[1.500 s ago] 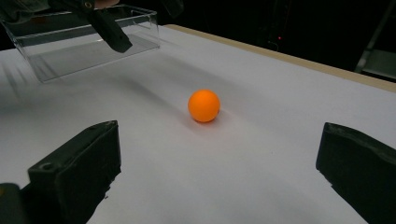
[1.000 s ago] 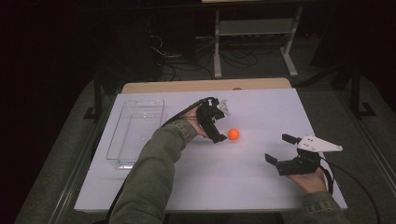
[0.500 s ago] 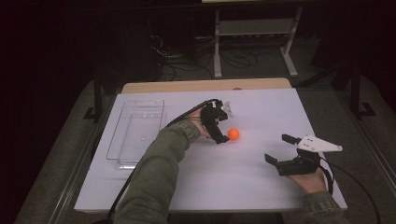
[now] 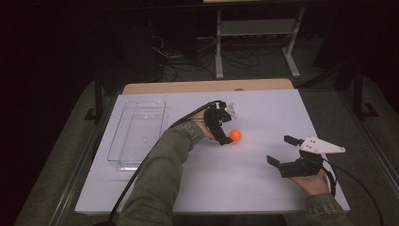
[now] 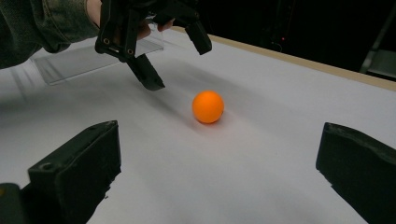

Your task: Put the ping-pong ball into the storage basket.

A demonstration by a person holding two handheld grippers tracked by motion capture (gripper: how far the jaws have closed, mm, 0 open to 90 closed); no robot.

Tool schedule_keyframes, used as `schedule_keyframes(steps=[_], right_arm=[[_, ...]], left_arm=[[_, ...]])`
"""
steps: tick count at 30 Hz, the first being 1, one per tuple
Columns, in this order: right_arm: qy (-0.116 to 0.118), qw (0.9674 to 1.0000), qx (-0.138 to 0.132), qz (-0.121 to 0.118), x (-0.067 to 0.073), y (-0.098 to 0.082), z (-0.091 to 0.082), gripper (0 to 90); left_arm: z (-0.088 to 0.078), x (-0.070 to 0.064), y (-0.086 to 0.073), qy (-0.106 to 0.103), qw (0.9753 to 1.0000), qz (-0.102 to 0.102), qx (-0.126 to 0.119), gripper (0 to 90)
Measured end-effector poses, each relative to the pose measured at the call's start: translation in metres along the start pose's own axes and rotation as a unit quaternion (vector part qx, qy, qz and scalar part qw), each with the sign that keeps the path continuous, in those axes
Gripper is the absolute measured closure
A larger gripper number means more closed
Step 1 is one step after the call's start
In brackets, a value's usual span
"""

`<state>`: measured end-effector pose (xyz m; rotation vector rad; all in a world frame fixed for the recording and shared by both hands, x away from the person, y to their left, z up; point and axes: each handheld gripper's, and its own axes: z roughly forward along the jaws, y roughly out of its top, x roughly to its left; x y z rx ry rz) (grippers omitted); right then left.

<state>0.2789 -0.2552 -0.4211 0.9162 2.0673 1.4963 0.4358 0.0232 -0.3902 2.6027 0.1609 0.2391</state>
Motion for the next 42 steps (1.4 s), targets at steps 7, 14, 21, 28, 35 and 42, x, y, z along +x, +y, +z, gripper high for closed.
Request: schedule_keyframes(steps=[7,14,21,28,35,42], right_arm=[[0.0,1.0,0.001,0.0,0.0,0.0,0.0,0.0],[-0.002,1.0,0.001,0.001,0.0,-0.001,-0.001,0.0],[-0.002,1.0,0.003,0.001,0.001,-0.001,-0.002,0.0],[-0.001,1.0,0.004,0.001,0.001,-0.001,-0.002,0.0],[-0.001,1.0,0.003,0.001,0.001,-0.001,-0.002,0.0],[-0.001,1.0,0.006,-0.001,0.001,-0.002,-0.002,0.0]], left_arm=[[0.008,-0.001,0.007,-0.006,0.9999,0.003,-0.013,0.0],[0.017,-0.001,0.011,-0.009,0.9999,0.007,-0.009,0.0],[0.026,-0.001,0.015,-0.014,0.9998,0.01,-0.009,0.0],[0.034,-0.001,0.017,-0.019,0.9997,0.012,-0.007,0.0],[0.038,-0.001,0.019,-0.023,0.9996,0.015,-0.007,2.7],[0.039,-0.001,0.019,-0.02,0.9996,0.021,0.0,14.7]])
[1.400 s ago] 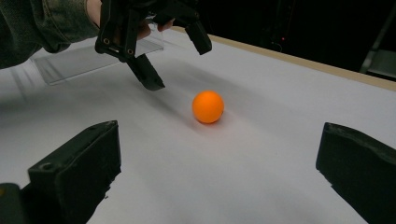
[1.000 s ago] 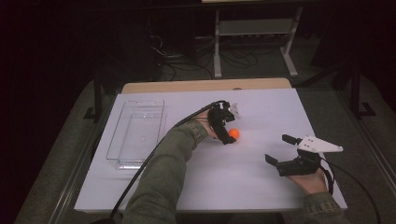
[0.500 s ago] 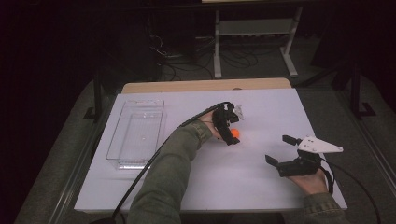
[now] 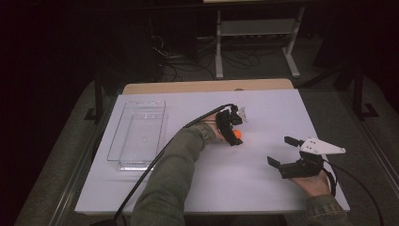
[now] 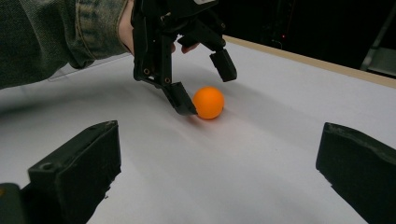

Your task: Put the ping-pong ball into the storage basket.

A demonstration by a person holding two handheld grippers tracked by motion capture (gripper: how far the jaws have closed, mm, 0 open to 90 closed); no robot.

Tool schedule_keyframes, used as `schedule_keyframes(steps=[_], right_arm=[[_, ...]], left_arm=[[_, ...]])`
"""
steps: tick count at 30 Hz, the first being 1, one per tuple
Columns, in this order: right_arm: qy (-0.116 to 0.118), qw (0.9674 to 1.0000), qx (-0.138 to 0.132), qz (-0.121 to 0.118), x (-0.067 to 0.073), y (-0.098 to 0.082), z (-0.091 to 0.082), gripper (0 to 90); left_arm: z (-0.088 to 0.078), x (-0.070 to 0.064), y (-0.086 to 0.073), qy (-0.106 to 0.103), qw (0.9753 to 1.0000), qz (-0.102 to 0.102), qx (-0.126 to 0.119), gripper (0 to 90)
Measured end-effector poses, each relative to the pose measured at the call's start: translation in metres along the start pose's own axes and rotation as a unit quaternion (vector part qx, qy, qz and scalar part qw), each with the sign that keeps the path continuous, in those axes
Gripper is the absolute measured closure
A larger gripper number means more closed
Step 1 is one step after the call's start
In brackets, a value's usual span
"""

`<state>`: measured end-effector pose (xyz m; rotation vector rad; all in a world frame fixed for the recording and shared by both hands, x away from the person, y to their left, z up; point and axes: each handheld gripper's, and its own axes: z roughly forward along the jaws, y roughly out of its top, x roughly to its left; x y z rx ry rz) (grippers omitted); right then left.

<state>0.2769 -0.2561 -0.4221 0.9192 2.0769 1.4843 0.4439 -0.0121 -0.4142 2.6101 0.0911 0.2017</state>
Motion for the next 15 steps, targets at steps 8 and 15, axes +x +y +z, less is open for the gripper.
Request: schedule_keyframes(steps=[8,15], right_arm=[[0.0,1.0,0.001,-0.001,0.0004,-0.0001,-0.0001,0.0],[0.0,1.0,0.002,0.0,0.0004,-0.0003,-0.0003,0.0]], left_arm=[[-0.0007,-0.0001,-0.0007,0.003,1.0,0.002,0.004,22.8],[0.0013,0.0,-0.0011,0.002,0.9998,0.004,0.018,30.6]])
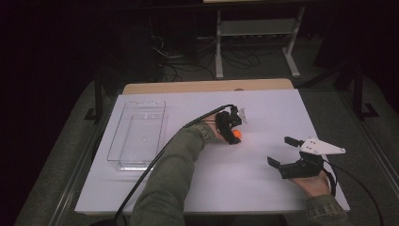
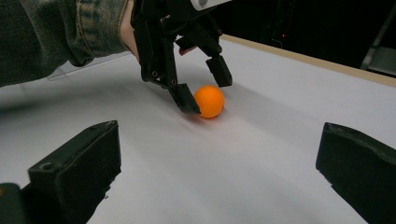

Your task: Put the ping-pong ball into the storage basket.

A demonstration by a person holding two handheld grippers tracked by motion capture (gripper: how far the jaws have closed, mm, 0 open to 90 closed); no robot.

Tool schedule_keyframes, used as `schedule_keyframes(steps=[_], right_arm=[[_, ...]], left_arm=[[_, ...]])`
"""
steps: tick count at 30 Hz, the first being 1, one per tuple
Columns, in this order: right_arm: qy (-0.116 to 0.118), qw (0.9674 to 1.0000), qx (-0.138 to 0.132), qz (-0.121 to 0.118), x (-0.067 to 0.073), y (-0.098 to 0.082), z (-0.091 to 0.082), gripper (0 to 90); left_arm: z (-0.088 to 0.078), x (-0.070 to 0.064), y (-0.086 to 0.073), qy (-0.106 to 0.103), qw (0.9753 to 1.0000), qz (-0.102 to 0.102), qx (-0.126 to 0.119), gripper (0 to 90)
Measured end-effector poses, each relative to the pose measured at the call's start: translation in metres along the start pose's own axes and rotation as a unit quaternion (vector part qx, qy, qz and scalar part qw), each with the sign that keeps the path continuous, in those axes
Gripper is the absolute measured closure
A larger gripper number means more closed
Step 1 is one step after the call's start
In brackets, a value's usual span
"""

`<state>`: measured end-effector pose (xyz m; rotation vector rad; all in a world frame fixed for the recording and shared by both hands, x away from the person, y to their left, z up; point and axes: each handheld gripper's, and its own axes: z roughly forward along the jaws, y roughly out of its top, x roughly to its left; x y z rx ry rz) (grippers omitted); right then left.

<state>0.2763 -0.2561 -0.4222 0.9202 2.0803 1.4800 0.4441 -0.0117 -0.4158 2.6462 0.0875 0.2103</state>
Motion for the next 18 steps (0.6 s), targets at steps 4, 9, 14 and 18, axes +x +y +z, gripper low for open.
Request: schedule_keyframes(steps=[4,9,14,18], right_arm=[[0.0,1.0,0.001,0.0,0.0001,0.0,0.0001,0.0],[0.001,1.0,0.001,0.0,0.0002,0.0,0.0002,0.0],[0.001,1.0,0.002,-0.001,0.0002,-0.0001,0.0003,0.0],[0.001,1.0,0.002,-0.001,0.0003,-0.0001,0.0006,0.0]], left_arm=[[-0.0012,0.001,-0.0001,-0.002,1.0,-0.001,0.001,34.3],[-0.0008,0.0012,-0.0003,-0.002,1.0,-0.001,0.002,37.0],[0.0026,0.0016,-0.0013,-0.004,0.9999,0.005,0.014,40.0],[0.0037,0.0009,-0.0013,-0.006,0.9998,0.004,0.016,43.2]])
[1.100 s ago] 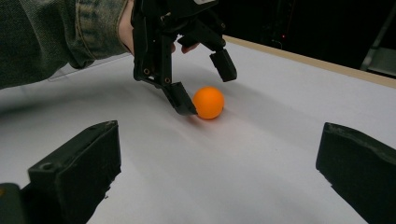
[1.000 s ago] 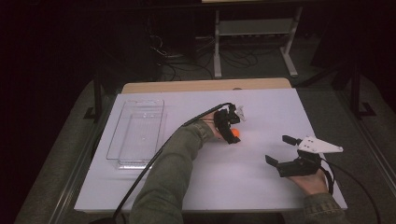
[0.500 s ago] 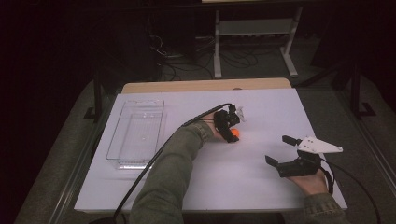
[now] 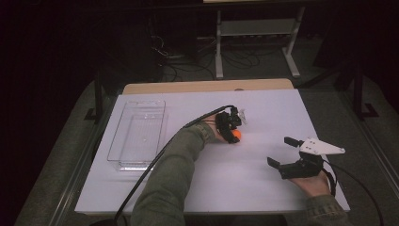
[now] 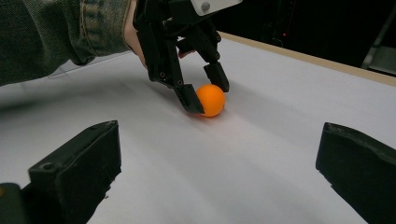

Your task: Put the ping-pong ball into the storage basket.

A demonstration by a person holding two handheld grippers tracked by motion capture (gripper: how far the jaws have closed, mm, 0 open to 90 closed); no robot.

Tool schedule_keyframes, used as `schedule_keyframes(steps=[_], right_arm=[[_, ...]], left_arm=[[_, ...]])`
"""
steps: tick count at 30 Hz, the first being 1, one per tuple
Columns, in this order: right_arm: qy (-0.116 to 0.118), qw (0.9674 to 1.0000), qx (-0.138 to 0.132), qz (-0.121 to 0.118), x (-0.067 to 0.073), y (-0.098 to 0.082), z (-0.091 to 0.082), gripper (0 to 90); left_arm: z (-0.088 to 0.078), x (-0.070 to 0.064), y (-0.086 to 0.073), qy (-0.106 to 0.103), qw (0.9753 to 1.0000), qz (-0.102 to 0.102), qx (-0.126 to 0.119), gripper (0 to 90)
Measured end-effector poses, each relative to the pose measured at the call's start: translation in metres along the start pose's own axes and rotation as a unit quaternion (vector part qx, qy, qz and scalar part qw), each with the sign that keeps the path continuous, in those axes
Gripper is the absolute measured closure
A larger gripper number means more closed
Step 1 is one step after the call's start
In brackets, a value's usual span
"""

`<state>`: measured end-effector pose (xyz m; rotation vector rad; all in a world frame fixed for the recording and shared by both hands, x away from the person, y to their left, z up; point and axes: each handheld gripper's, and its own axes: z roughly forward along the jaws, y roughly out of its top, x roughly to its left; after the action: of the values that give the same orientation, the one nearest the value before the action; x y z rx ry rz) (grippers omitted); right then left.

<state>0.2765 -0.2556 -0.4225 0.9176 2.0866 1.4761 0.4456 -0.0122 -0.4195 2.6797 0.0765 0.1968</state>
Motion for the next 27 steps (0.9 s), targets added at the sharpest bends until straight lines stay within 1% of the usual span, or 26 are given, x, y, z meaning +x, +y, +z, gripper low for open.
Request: schedule_keyframes(steps=[4,6,7,8,10,17,21,25,27], right_arm=[[0.0,1.0,0.0,0.0,0.0,0.0,0.0,0.0],[0.0,1.0,0.0,0.0,0.0,0.0,0.0,0.0],[0.0,1.0,0.001,0.0,0.0,0.0,0.0,0.0],[-0.001,1.0,0.002,0.0,0.0,0.0,0.0,0.0],[-0.001,1.0,0.002,0.0,0.0,0.0,0.0,0.0],[-0.001,1.0,0.0,0.0,0.0,0.0,0.0,0.0],[-0.002,1.0,0.0,0.0,0.0,0.0,0.0,0.0],[-0.002,1.0,0.002,-0.001,0.0,0.0,0.0,0.0],[-0.001,1.0,0.002,0.0,0.0,0.0,0.0,0.0]], left_arm=[[0.001,0.0,0.0,0.002,1.0,0.001,0.003,47.0],[0.001,0.0,0.0,0.005,1.0,0.003,0.005,47.3],[0.001,0.0,0.0,0.009,0.9999,0.006,0.008,47.3],[0.002,-0.002,0.0,0.01,0.9998,0.009,0.014,48.4],[0.003,-0.002,0.0,0.011,0.9998,0.01,0.014,50.1],[-0.001,-0.003,0.001,0.012,0.9997,0.014,0.017,50.5],[-0.002,-0.006,0.002,0.011,0.9995,0.021,0.022,50.6],[-0.005,-0.006,0.002,0.013,0.9997,0.017,0.016,50.6],[-0.008,-0.006,0.002,0.016,0.9996,0.019,0.015,50.6]])
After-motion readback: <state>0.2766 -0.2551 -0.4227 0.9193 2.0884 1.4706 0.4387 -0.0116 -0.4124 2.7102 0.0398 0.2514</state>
